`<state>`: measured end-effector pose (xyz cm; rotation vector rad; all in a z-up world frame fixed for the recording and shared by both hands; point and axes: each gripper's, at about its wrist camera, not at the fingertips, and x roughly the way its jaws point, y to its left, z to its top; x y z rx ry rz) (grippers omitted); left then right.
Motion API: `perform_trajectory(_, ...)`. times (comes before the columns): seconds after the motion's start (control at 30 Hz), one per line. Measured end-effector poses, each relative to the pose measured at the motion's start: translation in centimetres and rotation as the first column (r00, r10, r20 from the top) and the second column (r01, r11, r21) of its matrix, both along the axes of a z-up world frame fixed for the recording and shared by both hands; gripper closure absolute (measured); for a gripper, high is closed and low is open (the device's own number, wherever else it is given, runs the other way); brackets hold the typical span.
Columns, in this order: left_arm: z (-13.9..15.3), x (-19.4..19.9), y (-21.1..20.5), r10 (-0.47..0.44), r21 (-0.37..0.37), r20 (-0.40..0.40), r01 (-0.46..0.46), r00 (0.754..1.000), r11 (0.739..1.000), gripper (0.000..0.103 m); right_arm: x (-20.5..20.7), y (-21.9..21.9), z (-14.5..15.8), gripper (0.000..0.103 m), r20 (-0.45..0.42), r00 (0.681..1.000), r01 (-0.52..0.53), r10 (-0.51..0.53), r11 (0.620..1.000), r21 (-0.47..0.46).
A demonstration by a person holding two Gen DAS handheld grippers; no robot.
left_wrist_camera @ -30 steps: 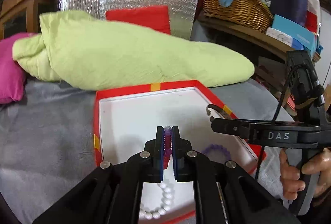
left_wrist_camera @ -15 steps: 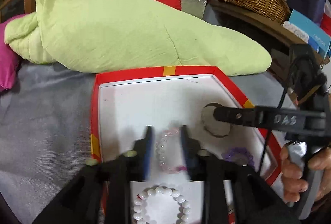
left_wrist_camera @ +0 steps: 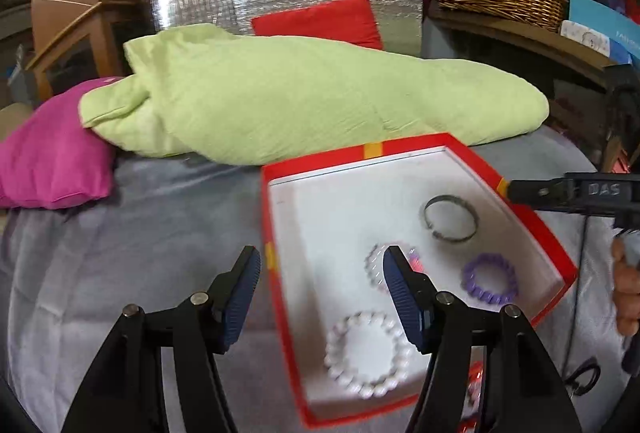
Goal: Organize jewelry
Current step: 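Open both tools to release the bangle and pink bracelet into the tray, then withdraw both tools and move the right tool to the black cord bracelet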
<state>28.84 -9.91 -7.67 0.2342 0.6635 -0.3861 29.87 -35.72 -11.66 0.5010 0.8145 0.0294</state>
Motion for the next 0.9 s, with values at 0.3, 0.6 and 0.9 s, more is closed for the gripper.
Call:
perform_trajectory(0.3, 0.3, -3.5, 2.4, 0.048, -0.002, -0.003, -0.048, 0.999, 0.999, 0.038, -5.3, 0.4, 0.9, 0.047, 0.012, 0.998, -0.056, 0.056, 0.998, -0.027)
perform_trajectory(0.6, -1.4, -7.5, 6.0, 0.109, -0.055, -0.117, -0.116, 0.987, 0.992, 0.038, -12.6, 0.5, -0.4, 0.047, -0.041, 0.996, -0.077, 0.075, 0.996, -0.045)
perform_trajectory(0.9, -3.3, -12.5, 4.8, -0.007, 0.059, -0.1, 0.013, 0.995, 0.998, 0.038, -16.2, 0.6, -2.4, 0.046, -0.115, 0.988, -0.113, 0.106, 0.992, -0.052)
